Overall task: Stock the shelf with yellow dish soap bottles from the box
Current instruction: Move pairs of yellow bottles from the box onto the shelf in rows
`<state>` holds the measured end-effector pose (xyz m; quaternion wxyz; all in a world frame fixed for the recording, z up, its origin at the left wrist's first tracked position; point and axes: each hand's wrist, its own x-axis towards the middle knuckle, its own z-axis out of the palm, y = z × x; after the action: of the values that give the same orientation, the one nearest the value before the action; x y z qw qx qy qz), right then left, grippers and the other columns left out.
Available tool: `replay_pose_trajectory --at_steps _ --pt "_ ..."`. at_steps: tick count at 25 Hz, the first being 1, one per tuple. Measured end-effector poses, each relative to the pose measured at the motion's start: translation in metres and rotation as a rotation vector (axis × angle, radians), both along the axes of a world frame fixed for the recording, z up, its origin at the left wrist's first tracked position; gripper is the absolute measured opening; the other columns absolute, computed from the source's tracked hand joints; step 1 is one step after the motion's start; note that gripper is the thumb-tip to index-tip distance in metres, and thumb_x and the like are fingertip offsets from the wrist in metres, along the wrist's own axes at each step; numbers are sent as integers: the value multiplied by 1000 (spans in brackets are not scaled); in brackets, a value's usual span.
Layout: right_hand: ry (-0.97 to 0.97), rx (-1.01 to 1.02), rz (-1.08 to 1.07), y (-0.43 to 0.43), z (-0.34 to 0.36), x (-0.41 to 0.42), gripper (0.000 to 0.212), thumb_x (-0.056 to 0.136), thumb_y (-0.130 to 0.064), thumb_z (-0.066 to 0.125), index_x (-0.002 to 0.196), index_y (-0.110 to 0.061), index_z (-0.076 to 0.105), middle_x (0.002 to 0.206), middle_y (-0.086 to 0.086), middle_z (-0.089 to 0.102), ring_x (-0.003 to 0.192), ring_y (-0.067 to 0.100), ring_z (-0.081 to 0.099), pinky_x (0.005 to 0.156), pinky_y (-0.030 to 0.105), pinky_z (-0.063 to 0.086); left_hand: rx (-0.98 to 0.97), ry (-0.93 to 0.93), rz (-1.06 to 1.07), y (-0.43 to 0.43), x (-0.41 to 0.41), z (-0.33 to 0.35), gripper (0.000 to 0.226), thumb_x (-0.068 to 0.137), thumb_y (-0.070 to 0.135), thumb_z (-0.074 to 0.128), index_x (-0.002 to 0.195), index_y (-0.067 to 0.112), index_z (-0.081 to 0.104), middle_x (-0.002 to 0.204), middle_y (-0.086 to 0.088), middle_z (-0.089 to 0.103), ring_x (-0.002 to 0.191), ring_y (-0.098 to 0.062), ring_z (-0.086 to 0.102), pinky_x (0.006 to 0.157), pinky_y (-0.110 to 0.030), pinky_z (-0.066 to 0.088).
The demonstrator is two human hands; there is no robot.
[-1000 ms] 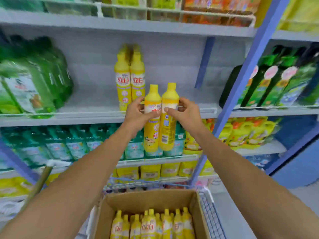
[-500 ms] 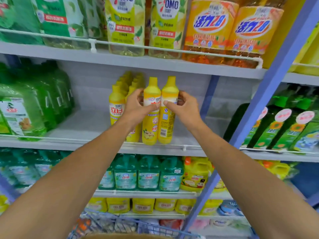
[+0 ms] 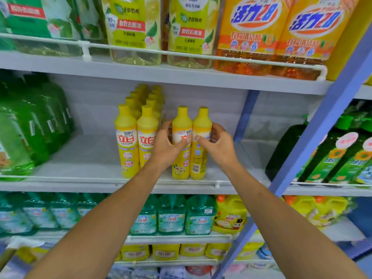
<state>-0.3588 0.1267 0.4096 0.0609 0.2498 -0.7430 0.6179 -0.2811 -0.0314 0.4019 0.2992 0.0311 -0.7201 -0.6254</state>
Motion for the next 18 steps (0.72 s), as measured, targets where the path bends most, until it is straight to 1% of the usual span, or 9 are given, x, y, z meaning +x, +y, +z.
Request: replay_pose_trajectory --at_steps 2,5,6,8,9,11,14,16,18 --pt "-45 -61 -4 0 -10 3 43 79 -18 86 116 -20 64 107 -3 75 95 4 72 80 20 56 -15 -19 -1 -1 -1 -9 60 75 24 88 127 18 58 117 3 72 107 -9 70 91 -40 59" --pt "-75 -60 -27 2 -29 9 57 70 -27 92 118 -16 63 106 -2 76 96 9 74 81 29 60 -6 -97 12 6 3 -40 66 64 37 88 122 21 60 113 4 74 102 -10 71 88 -44 60" --pt "-75 -58 -32 3 -33 10 61 69 -26 93 120 -14 61 106 -3 76 96 7 73 81 27 60 1 -115 28 8 6 -51 66 63 37 88 120 24 59 113 5 73 102 -9 71 88 -44 60" --pt "-59 -25 -37 6 -35 9 61 71 -23 92 121 -13 59 108 -7 73 96 0 71 80 19 57 21 -154 35 9 9 -68 61 65 32 90 116 28 56 114 5 72 104 -9 70 89 -44 60" --pt "-57 3 -27 8 -36 7 60 73 -24 90 122 -14 58 109 -8 73 97 -2 71 82 18 56 30 -168 22 7 10 -72 58 68 25 91 114 28 56 115 4 72 105 -9 70 91 -44 59" --pt "-59 59 18 14 -36 3 57 77 -27 87 124 -15 56 114 -6 72 103 2 70 89 25 58 32 -180 -20 4 10 -73 55 73 15 89 116 25 56 117 2 71 109 -10 69 94 -42 58" --pt "-91 49 80 17 -37 2 52 81 -25 83 126 -17 56 119 -5 72 107 5 70 94 31 58 27 -176 -33 3 8 -71 58 76 15 87 125 20 57 119 4 71 111 -9 68 95 -36 57" --pt "-104 5 68 14 -42 8 56 80 -27 85 128 -17 58 120 -5 72 107 5 70 92 28 58 11 -168 -1 6 9 -70 55 76 17 87 124 21 59 116 7 72 106 -5 68 90 -30 58" --pt "-98 8 -26 11 -53 16 60 73 -36 89 123 -21 59 117 -9 72 103 1 70 87 21 58 7 -165 34 9 10 -71 50 76 18 87 120 20 63 109 8 73 98 -2 69 84 -27 58"
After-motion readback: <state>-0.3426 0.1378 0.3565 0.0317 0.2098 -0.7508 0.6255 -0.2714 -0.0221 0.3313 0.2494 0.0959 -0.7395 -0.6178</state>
